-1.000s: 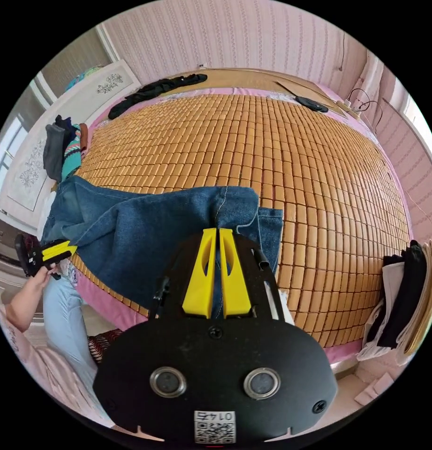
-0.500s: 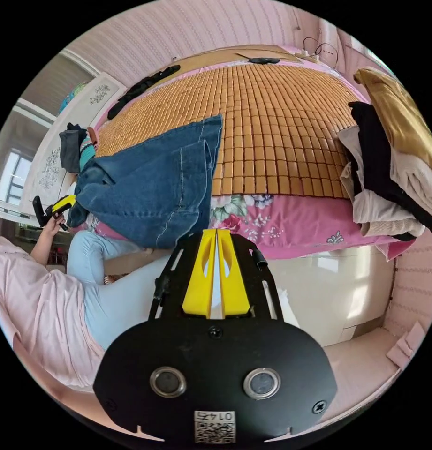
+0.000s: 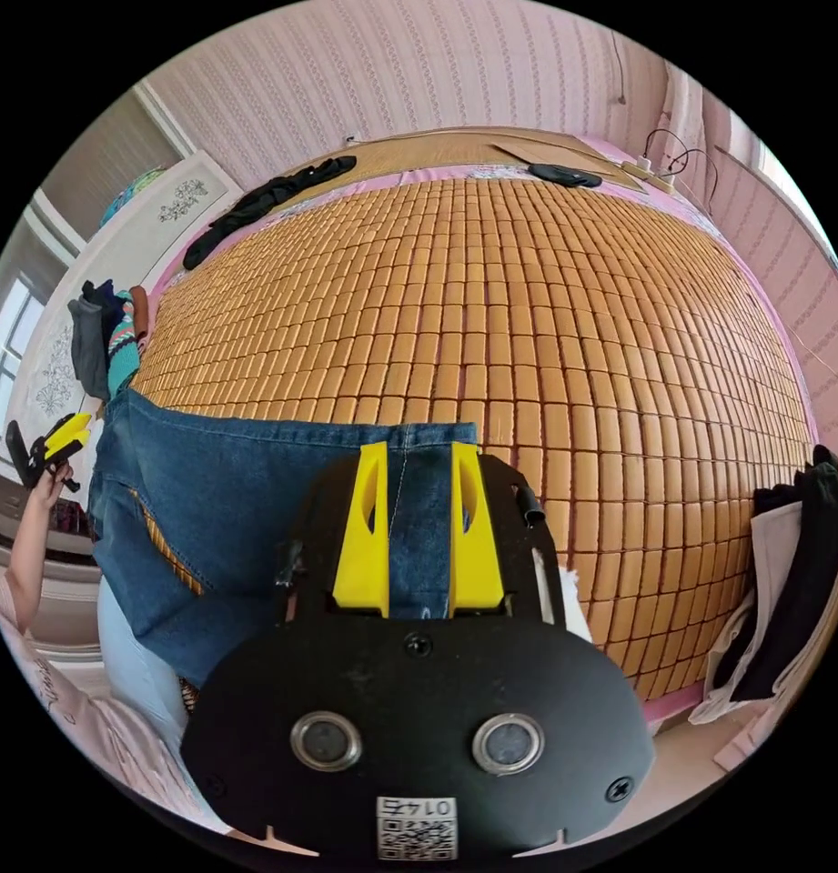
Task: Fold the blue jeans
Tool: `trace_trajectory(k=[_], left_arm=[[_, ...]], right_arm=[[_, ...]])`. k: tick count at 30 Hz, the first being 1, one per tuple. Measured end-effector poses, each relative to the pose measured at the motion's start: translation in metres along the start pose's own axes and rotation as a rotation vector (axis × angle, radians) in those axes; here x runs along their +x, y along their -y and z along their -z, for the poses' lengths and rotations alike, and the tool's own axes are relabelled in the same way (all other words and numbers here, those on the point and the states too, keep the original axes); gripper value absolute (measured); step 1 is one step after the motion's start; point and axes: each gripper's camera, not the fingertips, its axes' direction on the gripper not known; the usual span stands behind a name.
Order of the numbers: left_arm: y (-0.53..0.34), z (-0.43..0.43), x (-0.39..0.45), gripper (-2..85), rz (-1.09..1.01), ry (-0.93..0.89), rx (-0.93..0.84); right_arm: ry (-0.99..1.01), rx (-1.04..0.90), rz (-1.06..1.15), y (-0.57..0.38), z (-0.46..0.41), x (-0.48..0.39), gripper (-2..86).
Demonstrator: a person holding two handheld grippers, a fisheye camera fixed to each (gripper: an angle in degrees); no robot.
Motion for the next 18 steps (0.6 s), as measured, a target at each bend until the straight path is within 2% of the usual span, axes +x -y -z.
trace_trajectory(k=[2,5,6,10,13,18], left_arm=[[0.008,-0.034,-0.010,10.3,0.012,0.027,-0.123],[0.011,-0.080,-0.016,10.9,0.022,0.023,-0.273],[0.011,-0.080,-0.017,10.9,0.044,0.032,-0.212],[0.016,-0.085,-0.017,10.0,0.042,0.038,-0.229],[0.019,-0.087,-0.018,2.4,0.049,-0.059,-0.240],[0.028,-0.081,-0.009,-0.8,-0.028,0.031,-0.208]], right_arm=[[0.006,0.002,-0.044,0.001,-0.006,0.010,9.4],[-0.005,0.014,0.011,-0.001,-0.011,0.014,6.9],[-0.025,0.006,0.029,-0.001,-0.013,0.014,4.7],[-0.018,-0.026,0.082,0.003,-0.019,0.017,0.1],[-0.005,-0.013,0.090,0.005,-0.017,0.021,-0.5],[0.004,0.058,0.113,0.011,-0.002,0.028,-0.7]])
